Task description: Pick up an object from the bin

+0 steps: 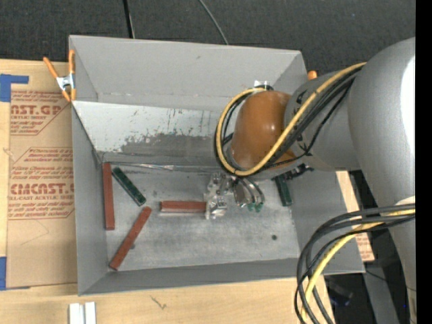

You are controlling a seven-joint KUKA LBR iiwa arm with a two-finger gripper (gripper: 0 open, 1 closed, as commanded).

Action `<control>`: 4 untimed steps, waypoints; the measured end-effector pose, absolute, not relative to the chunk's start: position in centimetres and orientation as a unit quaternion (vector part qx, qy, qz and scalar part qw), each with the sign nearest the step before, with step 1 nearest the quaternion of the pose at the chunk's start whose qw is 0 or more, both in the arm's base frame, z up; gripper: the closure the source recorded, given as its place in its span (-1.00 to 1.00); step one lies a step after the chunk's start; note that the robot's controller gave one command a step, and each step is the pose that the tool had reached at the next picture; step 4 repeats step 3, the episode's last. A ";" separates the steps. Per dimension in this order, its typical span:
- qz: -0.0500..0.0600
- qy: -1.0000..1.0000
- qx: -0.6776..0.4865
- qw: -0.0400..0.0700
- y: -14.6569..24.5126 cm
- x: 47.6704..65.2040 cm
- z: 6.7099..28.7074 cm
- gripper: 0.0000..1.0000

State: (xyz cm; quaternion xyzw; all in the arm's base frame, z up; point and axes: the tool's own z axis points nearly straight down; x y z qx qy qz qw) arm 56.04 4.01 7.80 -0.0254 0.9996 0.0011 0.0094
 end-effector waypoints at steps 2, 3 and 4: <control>-0.005 0.985 -0.170 0.006 9.3 57.2 7.8 1.00; 0.000 0.993 -0.116 0.002 3.2 54.4 22.9 1.00; 0.000 0.993 -0.116 0.002 3.2 54.4 22.9 1.00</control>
Offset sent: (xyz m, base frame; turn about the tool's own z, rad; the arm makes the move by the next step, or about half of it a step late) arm 0.0133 0.0672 -0.0080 -0.3934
